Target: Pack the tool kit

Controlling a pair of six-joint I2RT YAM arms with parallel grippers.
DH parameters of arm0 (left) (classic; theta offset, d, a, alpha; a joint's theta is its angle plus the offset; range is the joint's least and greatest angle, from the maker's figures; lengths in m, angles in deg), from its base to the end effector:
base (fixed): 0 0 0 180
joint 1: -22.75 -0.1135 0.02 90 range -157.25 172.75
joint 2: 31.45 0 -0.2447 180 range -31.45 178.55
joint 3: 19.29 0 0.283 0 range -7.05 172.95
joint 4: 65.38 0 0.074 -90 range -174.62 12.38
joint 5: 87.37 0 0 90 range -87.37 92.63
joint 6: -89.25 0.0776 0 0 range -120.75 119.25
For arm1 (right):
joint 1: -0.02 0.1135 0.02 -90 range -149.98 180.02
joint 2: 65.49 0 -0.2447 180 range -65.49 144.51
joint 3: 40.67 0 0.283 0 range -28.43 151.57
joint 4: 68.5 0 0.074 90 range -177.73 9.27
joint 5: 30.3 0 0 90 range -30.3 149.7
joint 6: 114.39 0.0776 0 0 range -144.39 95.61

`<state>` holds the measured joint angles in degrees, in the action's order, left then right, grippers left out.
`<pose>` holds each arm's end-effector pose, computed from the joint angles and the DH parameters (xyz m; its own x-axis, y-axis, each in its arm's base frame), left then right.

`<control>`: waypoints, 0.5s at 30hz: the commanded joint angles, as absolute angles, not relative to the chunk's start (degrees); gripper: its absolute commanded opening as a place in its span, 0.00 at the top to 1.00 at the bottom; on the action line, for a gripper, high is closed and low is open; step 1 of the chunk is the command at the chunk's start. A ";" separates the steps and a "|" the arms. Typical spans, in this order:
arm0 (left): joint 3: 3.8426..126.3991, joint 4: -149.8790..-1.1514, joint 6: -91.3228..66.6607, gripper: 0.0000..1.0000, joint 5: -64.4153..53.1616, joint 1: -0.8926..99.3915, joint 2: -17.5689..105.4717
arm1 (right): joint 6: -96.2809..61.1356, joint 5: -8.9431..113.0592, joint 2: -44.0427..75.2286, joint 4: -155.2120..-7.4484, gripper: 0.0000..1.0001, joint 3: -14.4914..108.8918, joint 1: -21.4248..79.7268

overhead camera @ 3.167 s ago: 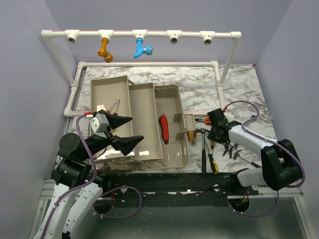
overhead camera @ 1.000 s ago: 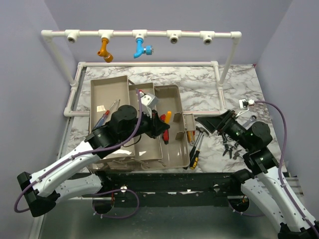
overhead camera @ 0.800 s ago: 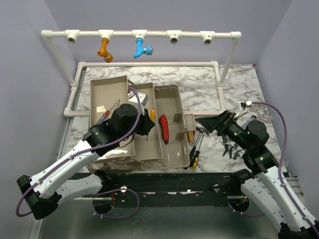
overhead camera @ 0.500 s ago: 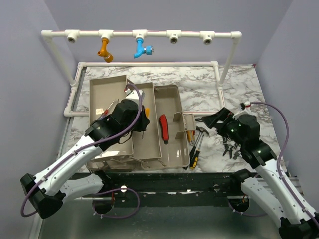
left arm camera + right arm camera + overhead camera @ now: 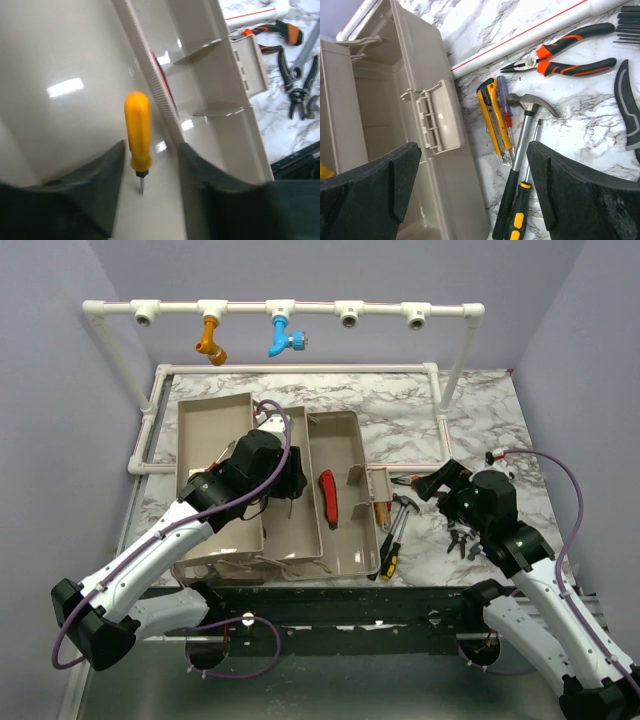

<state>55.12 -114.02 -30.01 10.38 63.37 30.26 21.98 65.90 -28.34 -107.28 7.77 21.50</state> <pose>0.2362 -0.1888 0.3026 -0.6635 -0.0690 -0.7450 0.2727 0.9049 -0.3267 0.2232 0.0788 0.2469 -0.4953 0.5784 -0.6482 0.1212 0.7849 0.6077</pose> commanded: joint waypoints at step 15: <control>59.83 -115.50 -22.55 0.29 -9.47 62.90 17.53 | 21.52 64.94 -2.83 -107.46 0.24 7.95 21.89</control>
